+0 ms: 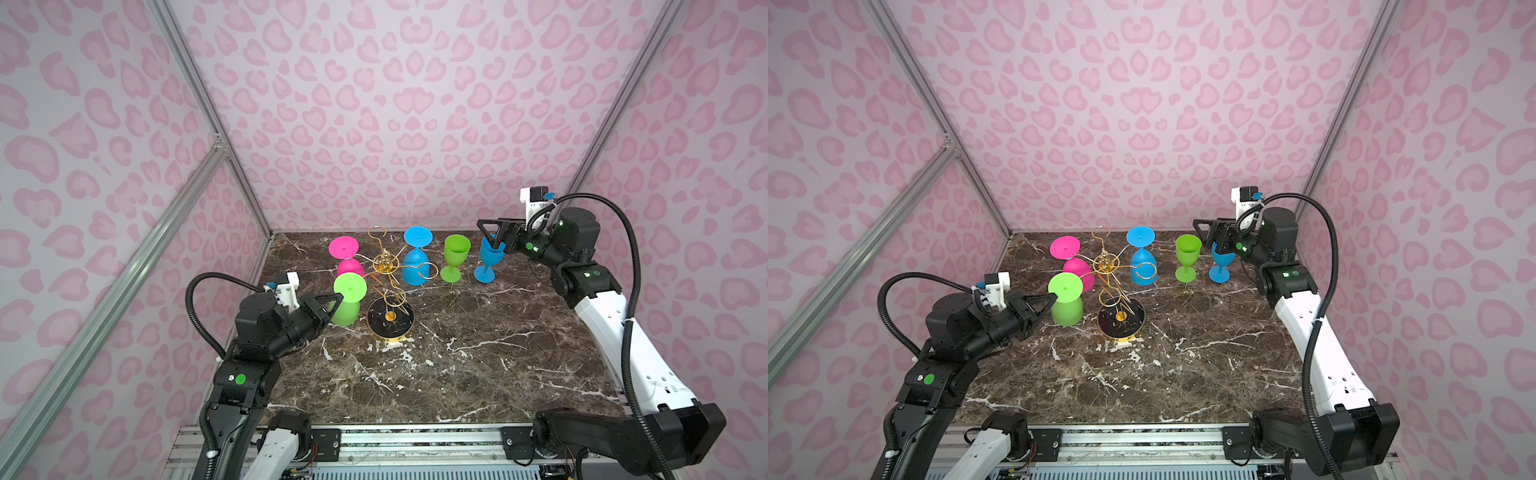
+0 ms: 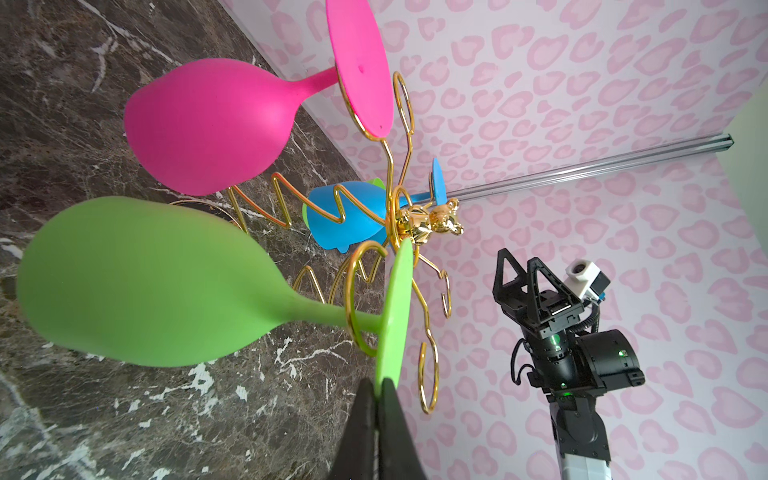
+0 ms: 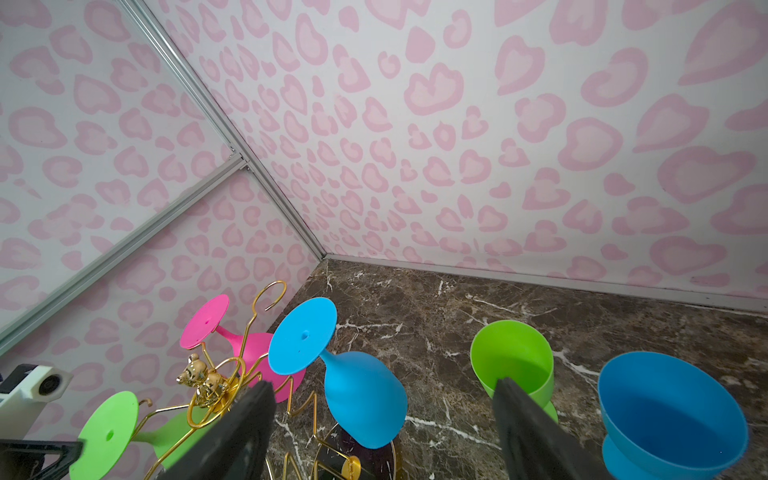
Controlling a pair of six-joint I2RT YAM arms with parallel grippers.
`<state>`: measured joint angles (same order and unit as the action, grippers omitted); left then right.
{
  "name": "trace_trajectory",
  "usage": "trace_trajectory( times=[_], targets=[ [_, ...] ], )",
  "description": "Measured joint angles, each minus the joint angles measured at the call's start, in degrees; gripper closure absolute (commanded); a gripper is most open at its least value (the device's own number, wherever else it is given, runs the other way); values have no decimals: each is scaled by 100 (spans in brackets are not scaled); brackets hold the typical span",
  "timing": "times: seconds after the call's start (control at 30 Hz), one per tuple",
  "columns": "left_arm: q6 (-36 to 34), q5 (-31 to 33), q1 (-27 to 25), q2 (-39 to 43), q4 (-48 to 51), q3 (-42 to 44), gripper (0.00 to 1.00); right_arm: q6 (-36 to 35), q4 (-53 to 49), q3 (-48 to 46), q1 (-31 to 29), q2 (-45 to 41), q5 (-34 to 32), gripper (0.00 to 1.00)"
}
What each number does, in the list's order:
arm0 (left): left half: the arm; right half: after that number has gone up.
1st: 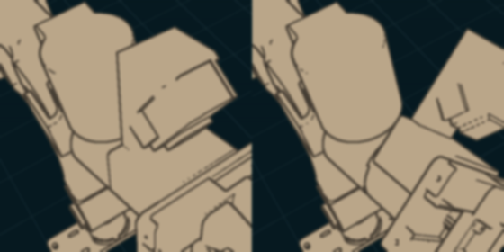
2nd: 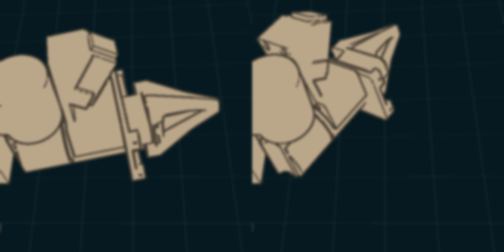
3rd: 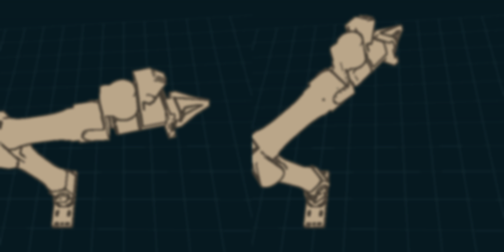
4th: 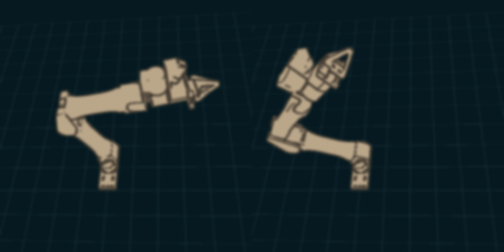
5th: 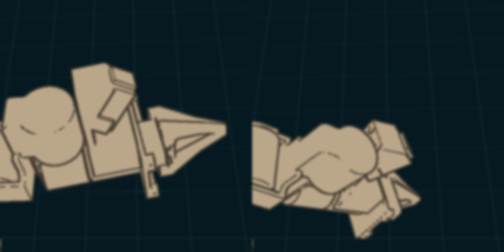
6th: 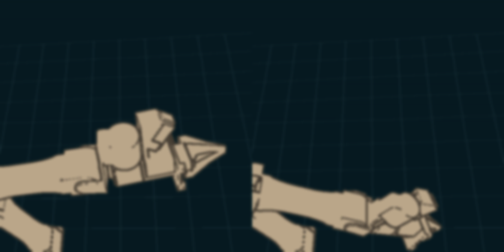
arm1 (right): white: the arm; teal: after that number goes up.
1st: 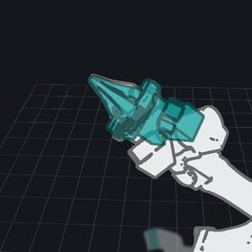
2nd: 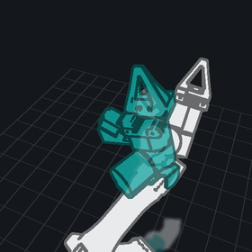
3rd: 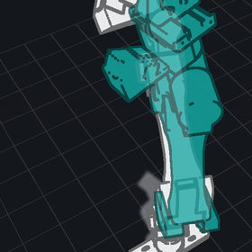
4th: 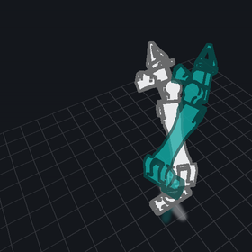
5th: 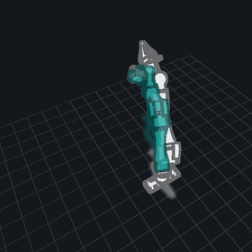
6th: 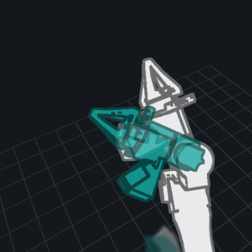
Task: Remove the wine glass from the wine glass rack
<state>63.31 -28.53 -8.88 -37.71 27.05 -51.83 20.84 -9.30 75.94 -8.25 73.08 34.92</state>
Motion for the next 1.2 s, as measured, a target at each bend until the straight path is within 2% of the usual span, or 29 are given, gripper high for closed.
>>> trace_trajectory(
  times=[0.63,1.2],
  targets=[
    [450,-221,107,-68,-275,144,96,103,122,-44,-2,0,70,16],
    [651,-632,452,-186,-479,81,96,105,127,-74,-4,0,90,16]
  ],
)
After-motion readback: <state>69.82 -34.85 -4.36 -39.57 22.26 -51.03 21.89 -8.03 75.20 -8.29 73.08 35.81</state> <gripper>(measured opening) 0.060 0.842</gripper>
